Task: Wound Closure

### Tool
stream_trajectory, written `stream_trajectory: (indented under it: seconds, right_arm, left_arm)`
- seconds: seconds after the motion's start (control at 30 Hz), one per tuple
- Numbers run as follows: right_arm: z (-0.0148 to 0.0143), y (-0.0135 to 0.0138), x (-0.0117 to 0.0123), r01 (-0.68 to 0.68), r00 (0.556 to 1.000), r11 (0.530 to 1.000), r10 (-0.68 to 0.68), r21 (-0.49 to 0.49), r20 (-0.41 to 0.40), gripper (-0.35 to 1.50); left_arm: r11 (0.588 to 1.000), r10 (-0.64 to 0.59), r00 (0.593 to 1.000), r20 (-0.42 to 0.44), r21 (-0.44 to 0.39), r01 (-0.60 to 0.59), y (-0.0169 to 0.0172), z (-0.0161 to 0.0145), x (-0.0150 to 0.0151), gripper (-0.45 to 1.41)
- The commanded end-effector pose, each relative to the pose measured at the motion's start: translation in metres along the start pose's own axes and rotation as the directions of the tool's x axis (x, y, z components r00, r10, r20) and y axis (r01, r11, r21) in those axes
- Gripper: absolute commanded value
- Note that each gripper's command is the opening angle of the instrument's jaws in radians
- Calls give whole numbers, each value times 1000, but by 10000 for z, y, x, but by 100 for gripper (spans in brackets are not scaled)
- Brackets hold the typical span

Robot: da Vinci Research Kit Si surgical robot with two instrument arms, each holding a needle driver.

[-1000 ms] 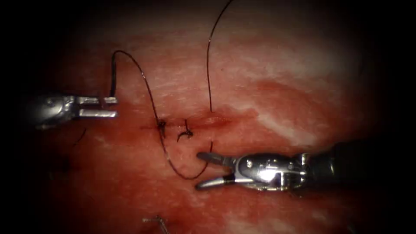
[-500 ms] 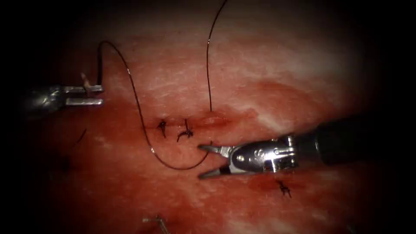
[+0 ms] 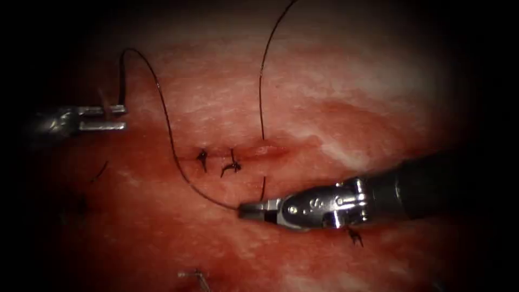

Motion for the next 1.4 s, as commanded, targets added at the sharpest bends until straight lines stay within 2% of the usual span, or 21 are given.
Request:
stream_trajectory:
  seconds: [0.03,0.17,0.3,0.4,0.43,0.47,0.53,0.57,0.63,0.77,0.83,0.97,1.03,1.2,1.33,1.4]
  right_arm:
    - [1,-20,7,-34,999,999,34,23,-6,-35]
    - [-7,-59,42,-157,982,980,169,126,-88,-35]
    - [-12,-82,69,-152,979,977,169,147,-113,-35]
    - [-16,-84,79,-118,978,984,138,133,-157,-35]
    - [-20,-76,78,-86,979,994,97,68,-181,-6]
    - [-22,-70,76,-63,981,998,67,31,-183,32]
    - [-28,-55,68,-44,985,998,36,-48,-170,89]
    - [-31,-47,64,-39,986,996,26,-77,-165,110]
    - [-37,-31,51,-25,988,991,5,-129,-154,126]
    - [-41,-7,22,-11,991,984,-13,-181,-131,133]
    - [-39,2,8,-13,991,985,-10,-172,-135,132]
    - [-27,18,-17,-9,992,983,-14,-184,-122,130]
    - [-18,22,-24,37,993,981,-57,-190,-99,125]
    - [0,28,-32,164,986,970,-168,-179,-7,115]
    - [10,24,-25,252,968,952,-249,-174,42,110]
    - [15,19,-20,303,953,937,-298,-176,53,98]
  left_arm:
    - [1000,0,1000,1,-1,0,0,6,-6,-45]
    - [1000,0,1000,3,2,0,-6,8,-13,-45]
    - [1000,0,1000,5,4,0,-6,8,-14,-45]
    - [1000,0,1000,5,5,0,-5,8,-13,-45]
    - [1000,0,1000,5,4,0,-6,7,-13,-45]
    - [1000,0,1000,5,3,0,-6,6,-13,-45]
    - [1000,-2,1000,2,3,2,-8,3,-13,-45]
    - [1000,-3,1000,0,3,3,-10,1,-13,-45]
    - [1000,-6,1000,-7,5,6,-14,-4,-13,-45]
    - [1000,-4,1000,-13,11,4,-20,-10,-14,-45]
    - [1000,-4,1000,-11,13,4,-21,-10,-14,-45]
    - [1000,-4,1000,-11,15,4,-21,-8,-15,-45]
    - [1000,-4,1000,-10,16,4,-21,-8,-15,-45]
    - [1000,-3,1000,-10,17,4,-20,-8,-14,-45]
    - [1000,-3,1000,-9,18,4,-20,-7,-14,-45]
    - [1000,-3,1000,-9,18,3,-19,-6,-14,-45]
